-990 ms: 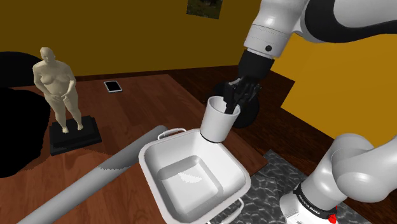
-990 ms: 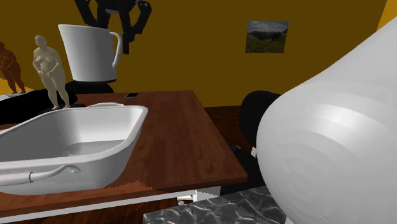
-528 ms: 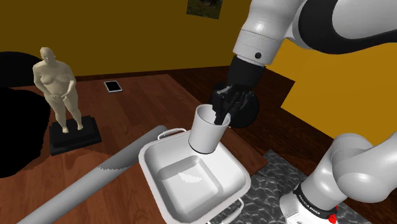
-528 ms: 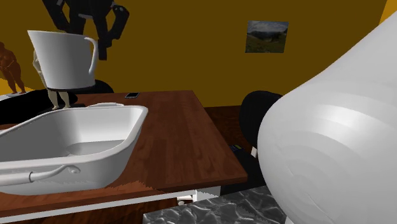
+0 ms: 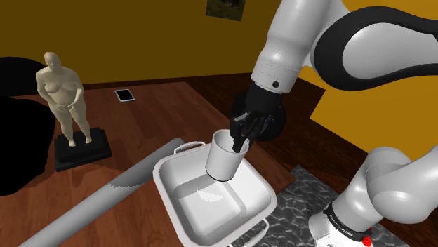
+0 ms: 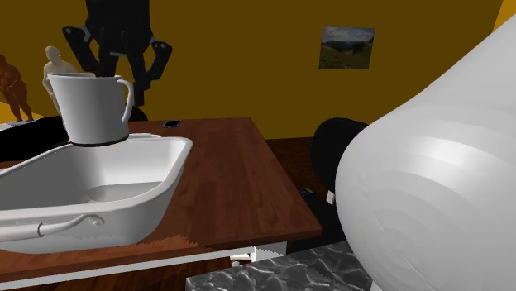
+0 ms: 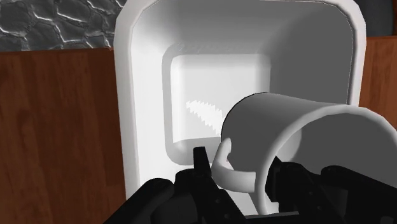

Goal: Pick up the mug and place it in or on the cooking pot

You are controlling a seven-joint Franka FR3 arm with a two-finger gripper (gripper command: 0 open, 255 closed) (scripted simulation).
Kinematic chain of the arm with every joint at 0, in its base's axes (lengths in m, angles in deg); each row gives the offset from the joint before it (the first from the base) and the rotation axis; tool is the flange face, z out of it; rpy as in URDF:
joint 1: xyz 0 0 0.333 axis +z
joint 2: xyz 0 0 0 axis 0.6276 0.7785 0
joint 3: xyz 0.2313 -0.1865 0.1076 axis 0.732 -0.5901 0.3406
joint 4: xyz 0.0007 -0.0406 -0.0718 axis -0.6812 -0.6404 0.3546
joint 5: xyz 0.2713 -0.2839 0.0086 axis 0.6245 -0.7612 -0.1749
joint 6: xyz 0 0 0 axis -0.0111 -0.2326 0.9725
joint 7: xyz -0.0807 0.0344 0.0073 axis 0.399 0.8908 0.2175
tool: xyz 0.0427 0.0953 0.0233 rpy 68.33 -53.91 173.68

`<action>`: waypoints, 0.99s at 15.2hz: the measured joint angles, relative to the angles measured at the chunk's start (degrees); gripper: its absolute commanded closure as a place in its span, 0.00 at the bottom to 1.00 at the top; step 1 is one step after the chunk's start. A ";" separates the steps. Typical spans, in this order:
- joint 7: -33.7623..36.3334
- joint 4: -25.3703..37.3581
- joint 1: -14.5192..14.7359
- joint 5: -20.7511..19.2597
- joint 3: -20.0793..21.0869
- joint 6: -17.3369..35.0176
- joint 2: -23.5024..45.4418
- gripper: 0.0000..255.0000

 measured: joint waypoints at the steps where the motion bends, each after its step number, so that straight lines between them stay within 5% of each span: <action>1: -0.07 -0.60 0.02 0.10 0.19 0.83 0.23 1.00; 12: -0.61 -3.88 0.18 0.68 0.96 4.97 1.10 1.00; 13: -0.61 -3.88 0.18 0.68 0.96 4.98 1.10 0.00; 15: -0.61 -3.87 0.18 0.68 0.96 4.99 1.10 0.00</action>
